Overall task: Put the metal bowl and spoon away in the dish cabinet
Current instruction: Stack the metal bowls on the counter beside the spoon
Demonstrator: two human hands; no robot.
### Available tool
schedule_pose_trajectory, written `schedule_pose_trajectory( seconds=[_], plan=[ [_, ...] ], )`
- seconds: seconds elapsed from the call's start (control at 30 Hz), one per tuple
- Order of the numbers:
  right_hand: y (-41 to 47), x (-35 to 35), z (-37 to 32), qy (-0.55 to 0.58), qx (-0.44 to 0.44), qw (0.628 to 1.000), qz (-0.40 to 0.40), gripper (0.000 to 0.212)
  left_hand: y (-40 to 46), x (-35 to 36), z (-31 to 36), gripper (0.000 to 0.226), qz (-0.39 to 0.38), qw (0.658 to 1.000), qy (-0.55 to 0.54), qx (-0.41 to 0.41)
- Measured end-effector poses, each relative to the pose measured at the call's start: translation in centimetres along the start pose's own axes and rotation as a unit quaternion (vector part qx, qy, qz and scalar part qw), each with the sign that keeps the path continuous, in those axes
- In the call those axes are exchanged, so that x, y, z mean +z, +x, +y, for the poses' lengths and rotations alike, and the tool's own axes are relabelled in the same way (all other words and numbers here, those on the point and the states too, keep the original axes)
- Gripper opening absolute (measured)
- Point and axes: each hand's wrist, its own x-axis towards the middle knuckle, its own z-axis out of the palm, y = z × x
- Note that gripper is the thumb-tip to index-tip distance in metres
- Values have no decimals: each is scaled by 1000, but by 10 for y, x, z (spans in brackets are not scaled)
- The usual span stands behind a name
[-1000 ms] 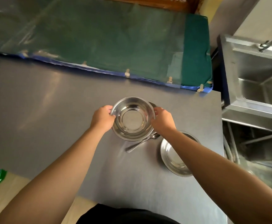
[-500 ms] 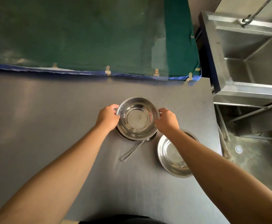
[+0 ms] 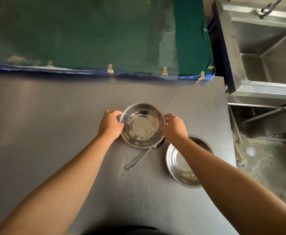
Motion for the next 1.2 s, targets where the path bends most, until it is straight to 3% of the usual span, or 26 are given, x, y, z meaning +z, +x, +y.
schedule_pose_trajectory(
  seconds=[0.2, 0.4, 0.6, 0.9, 1.2],
  plan=[
    [-5, 5, -2, 1, -4, 1000, -2, 42, -1, 4, -5, 54, -11, 999, -36, -25],
    [-8, 10, -2, 64, 63, 996, -16, 45, -2, 2, -10, 45, -40, 988, -127, -77],
    [-13, 10, -1, 94, 61, 994, -13, 40, -11, -10, -12, 43, -32, 984, -155, -84],
    [-36, -24, 9, 113, 27, 993, 22, 37, -45, -28, 23, 36, -33, 978, -202, -31],
    [-69, -73, 59, 118, 47, 988, 83, 40, -82, 8, 67, 33, -65, 978, -195, 17]
  ],
)
